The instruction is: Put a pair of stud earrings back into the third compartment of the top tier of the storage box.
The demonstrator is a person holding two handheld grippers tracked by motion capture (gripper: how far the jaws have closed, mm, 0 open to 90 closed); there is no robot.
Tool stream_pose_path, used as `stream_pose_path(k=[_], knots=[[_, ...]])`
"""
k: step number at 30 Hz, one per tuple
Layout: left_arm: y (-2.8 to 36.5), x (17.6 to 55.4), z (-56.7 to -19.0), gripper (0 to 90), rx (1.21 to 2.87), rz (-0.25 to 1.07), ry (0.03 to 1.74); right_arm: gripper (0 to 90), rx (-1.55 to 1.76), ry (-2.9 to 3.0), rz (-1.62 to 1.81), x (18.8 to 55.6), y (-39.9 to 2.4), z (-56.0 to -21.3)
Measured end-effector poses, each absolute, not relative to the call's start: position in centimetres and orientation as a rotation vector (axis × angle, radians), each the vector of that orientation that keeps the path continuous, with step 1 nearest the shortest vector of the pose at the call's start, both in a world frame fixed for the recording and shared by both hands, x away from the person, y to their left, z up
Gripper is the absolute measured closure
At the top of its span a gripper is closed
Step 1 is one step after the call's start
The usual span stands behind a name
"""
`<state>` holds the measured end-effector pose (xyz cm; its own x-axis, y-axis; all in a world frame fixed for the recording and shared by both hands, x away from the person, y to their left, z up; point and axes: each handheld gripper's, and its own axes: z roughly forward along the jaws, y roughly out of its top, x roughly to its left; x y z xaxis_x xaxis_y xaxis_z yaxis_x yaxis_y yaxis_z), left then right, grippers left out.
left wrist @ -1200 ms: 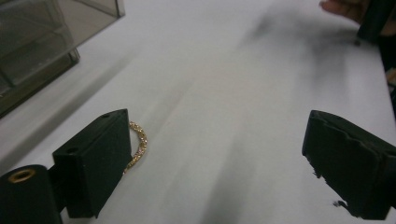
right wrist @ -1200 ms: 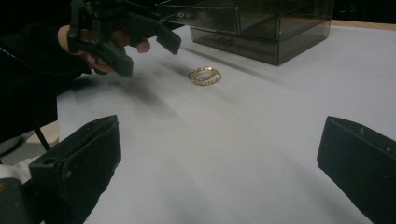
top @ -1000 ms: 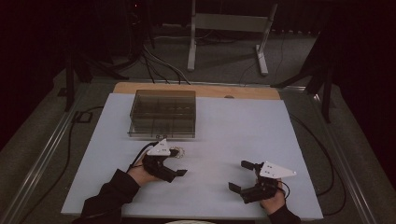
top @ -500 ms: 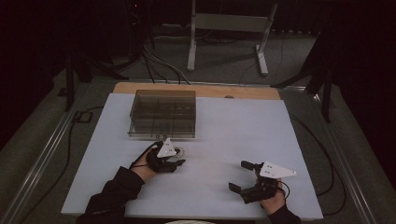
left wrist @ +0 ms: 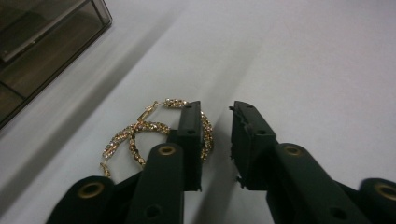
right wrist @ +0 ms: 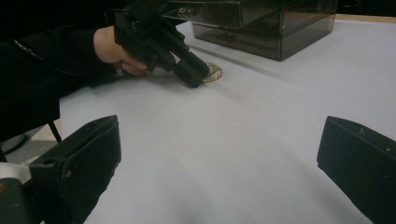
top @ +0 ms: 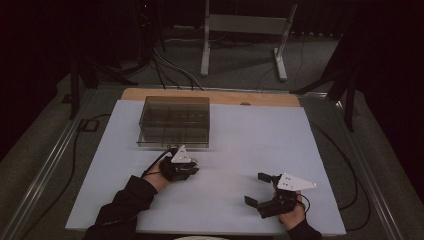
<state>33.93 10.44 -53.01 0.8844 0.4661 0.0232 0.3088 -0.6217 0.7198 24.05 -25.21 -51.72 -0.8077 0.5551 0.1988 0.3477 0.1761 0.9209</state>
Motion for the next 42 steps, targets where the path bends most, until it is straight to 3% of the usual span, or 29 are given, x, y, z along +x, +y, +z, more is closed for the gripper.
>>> stream_pose_path(k=[7,18,42], knots=[[10.5,34.1,-53.1,87.2,2.274,0.265,0.605,0.0,0.881,2.264,1.69,24.1,-25.2,-51.7],[10.3,33.6,-52.9,88.3,2.266,0.323,0.599,0.0,0.88,2.267,1.689,24.1,-25.2,-51.7],[10.3,31.1,-50.4,88.3,2.261,0.303,0.498,0.0,0.885,2.255,1.703,24.0,-25.3,-51.6]])
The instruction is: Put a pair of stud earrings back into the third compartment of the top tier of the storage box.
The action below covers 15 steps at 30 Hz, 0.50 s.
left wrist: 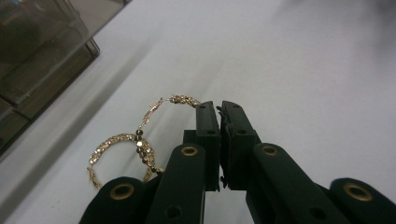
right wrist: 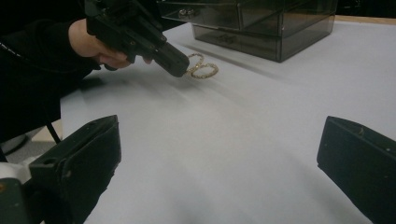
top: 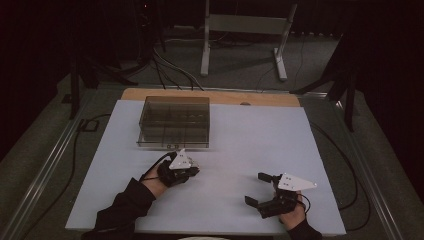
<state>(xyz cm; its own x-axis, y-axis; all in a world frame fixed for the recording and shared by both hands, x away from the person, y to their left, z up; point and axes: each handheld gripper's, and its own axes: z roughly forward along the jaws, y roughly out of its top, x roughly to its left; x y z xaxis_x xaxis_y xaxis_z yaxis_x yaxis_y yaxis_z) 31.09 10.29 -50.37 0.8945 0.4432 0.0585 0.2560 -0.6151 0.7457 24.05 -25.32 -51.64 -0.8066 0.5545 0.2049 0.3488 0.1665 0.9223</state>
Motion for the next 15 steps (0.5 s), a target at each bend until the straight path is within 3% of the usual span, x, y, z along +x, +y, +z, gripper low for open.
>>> stream_pose_path(k=[15], knots=[[10.7,29.8,-48.8,88.3,2.243,0.286,0.474,0.0,0.885,2.242,1.718,24.0,-25.3,-51.6]])
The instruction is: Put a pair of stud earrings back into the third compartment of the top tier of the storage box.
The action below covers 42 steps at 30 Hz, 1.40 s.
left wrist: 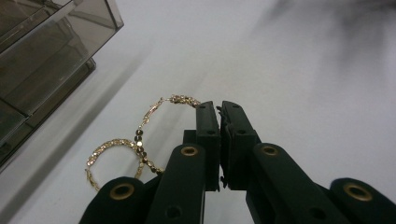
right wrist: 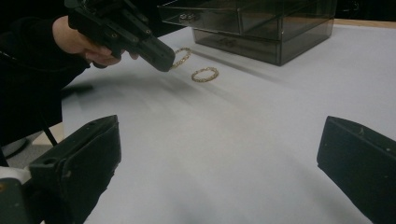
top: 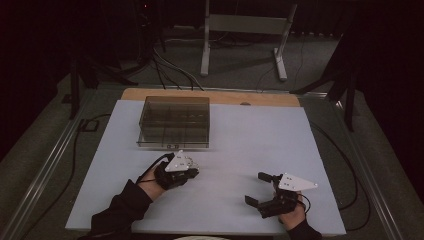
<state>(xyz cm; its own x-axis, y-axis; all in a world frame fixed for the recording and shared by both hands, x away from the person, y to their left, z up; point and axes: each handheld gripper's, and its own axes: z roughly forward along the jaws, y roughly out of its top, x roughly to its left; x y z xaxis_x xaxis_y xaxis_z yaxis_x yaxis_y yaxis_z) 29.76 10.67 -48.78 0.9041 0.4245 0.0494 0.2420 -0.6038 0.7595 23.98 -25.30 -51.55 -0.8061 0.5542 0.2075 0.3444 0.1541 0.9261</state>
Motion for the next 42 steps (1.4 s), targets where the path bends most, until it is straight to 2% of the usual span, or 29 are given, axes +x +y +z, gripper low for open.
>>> stream_pose_path(k=[24,42], knots=[[10.4,29.7,-46.1,88.3,2.232,0.284,0.436,0.0,0.878,2.235,1.727,23.9,-25.3,-51.4],[10.8,31.4,-43.8,88.3,2.209,0.309,0.454,0.0,0.874,2.241,1.722,23.9,-25.3,-51.4]])
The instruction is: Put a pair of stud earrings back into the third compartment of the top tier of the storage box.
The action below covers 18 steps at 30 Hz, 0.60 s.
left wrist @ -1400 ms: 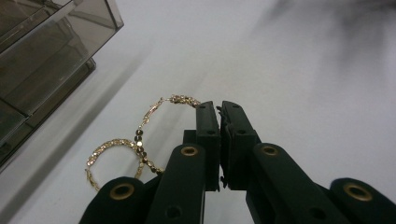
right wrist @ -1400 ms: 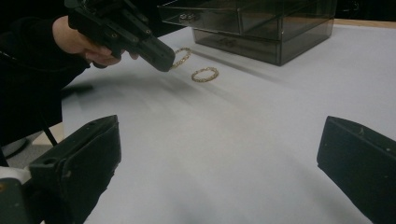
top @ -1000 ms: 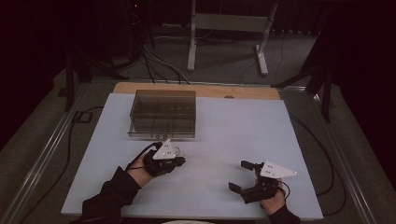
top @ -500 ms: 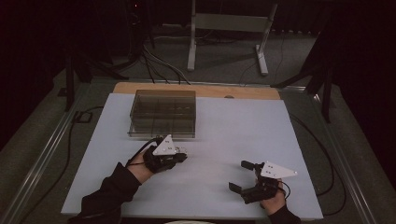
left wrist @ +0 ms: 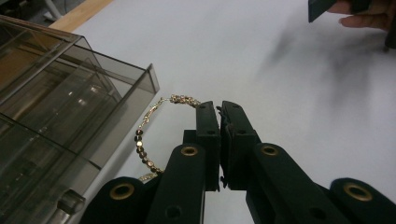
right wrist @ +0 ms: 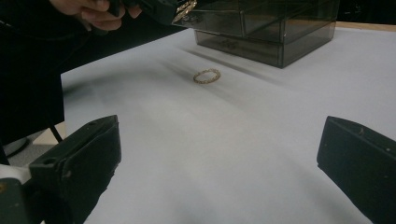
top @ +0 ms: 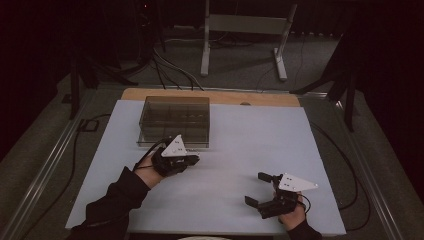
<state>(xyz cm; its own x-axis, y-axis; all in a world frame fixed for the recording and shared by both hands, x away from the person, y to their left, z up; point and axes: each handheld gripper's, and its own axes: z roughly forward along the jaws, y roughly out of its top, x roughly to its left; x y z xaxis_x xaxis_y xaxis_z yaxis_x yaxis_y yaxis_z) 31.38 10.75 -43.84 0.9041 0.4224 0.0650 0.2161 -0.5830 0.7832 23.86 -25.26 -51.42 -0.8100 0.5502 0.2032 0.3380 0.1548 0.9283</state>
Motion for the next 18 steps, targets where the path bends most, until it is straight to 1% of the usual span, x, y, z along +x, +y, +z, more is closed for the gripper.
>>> stream_pose_path(k=[11,18], knots=[[11.0,32.9,-43.1,88.3,2.194,0.325,0.487,0.0,0.866,2.247,1.716,23.9,-25.2,-51.5],[11.4,34.4,-42.4,88.2,2.157,0.342,0.54,0.0,0.874,2.25,1.714,23.9,-25.2,-51.5]])
